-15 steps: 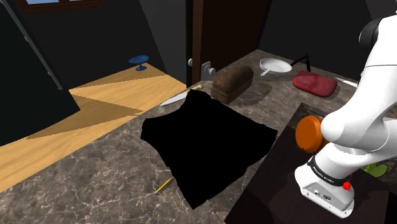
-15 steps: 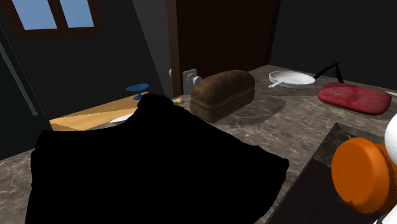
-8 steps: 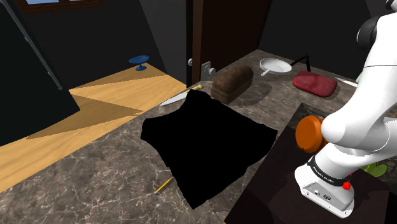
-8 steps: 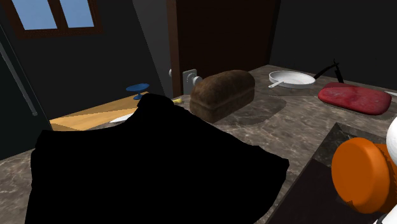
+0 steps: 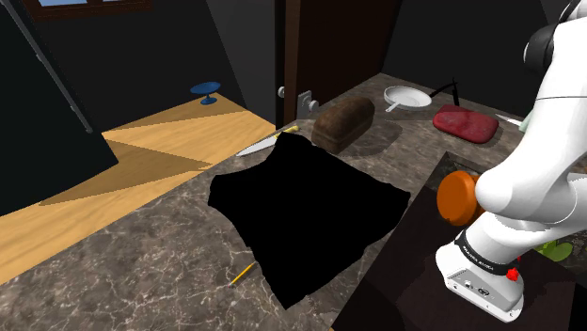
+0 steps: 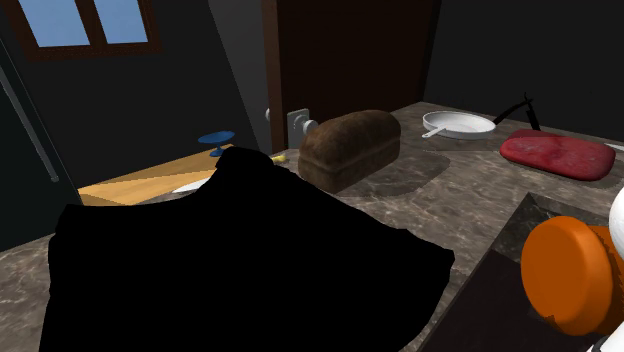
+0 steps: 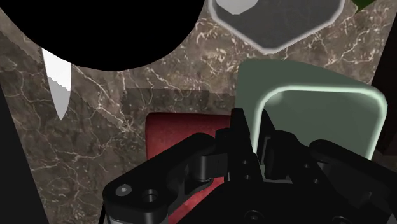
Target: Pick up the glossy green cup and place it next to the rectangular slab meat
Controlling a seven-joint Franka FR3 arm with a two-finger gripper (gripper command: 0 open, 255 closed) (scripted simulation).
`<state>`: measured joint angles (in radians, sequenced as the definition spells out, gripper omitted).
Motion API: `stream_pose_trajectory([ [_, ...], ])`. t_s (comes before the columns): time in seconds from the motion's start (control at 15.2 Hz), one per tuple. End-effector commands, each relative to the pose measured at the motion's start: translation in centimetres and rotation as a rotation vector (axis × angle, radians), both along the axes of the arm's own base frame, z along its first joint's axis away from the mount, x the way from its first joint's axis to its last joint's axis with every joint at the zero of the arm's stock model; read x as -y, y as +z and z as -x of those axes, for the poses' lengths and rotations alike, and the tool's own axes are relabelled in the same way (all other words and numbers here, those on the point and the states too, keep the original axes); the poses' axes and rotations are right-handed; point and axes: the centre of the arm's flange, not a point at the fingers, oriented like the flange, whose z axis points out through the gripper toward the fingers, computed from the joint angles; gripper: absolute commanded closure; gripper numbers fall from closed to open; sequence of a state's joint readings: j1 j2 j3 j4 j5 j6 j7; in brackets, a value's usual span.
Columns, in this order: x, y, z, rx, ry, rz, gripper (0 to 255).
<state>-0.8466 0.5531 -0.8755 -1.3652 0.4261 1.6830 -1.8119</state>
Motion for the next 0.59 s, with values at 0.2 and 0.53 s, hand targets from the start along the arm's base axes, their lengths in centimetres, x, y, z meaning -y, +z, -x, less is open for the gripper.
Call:
stream_pose_trajectory([
  [0.2,0.0,-2.7,0.1,0.0,0.0,0.001,255],
  [0.53,0.0,-5.4,0.1,0.0,0.0,0.001,255],
])
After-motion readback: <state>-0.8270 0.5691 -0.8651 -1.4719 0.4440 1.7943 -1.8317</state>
